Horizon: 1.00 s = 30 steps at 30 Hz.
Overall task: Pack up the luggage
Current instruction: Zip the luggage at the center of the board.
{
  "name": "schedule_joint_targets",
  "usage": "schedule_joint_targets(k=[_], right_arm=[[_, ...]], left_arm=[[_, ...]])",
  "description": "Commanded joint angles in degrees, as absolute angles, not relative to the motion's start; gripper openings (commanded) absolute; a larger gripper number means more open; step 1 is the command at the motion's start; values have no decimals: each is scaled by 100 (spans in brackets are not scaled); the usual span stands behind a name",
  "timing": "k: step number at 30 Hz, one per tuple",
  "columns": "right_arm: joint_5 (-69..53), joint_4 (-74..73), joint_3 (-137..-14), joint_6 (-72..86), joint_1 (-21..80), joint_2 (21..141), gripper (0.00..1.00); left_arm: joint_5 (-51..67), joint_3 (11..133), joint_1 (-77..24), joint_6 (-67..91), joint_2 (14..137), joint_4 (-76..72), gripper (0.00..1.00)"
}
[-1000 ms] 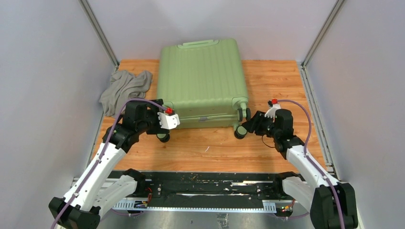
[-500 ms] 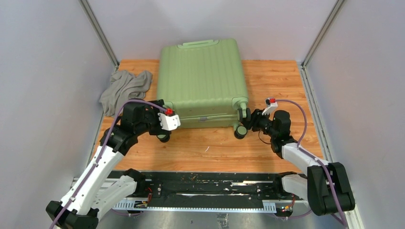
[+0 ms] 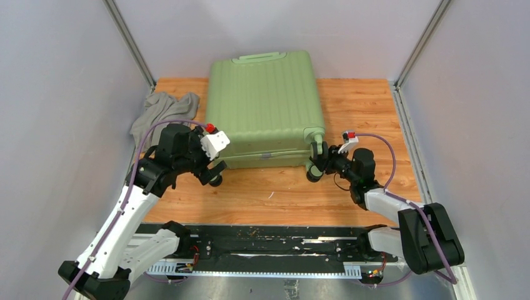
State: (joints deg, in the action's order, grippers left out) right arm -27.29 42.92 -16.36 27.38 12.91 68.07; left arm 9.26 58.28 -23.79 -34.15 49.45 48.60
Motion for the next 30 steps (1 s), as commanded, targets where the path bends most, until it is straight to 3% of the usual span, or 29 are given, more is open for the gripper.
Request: schedule_joint_targets(k=[1, 11, 15, 23, 30], right_arm=[[-1669, 4499, -1477, 2496, 1571, 6757, 26], [-719, 4527, -1269, 2453, 1915, 6365, 2], [-556, 4532, -1187, 2470, 1971, 6155, 0], [-487, 4655, -1234, 2469, 2168, 6250, 0], [-28, 4728, -1198, 2410, 2644, 6164, 0]], left_arm=[[1038, 5947, -2336, -1602, 4995, 5068, 100], [2029, 6003, -1770, -41, 5159, 4961, 100], [2015, 5821, -1758, 100, 5071, 4801, 99], [1922, 5694, -1758, 95, 5046, 4576, 66], [2799, 5447, -1758, 280, 4878, 4094, 35]])
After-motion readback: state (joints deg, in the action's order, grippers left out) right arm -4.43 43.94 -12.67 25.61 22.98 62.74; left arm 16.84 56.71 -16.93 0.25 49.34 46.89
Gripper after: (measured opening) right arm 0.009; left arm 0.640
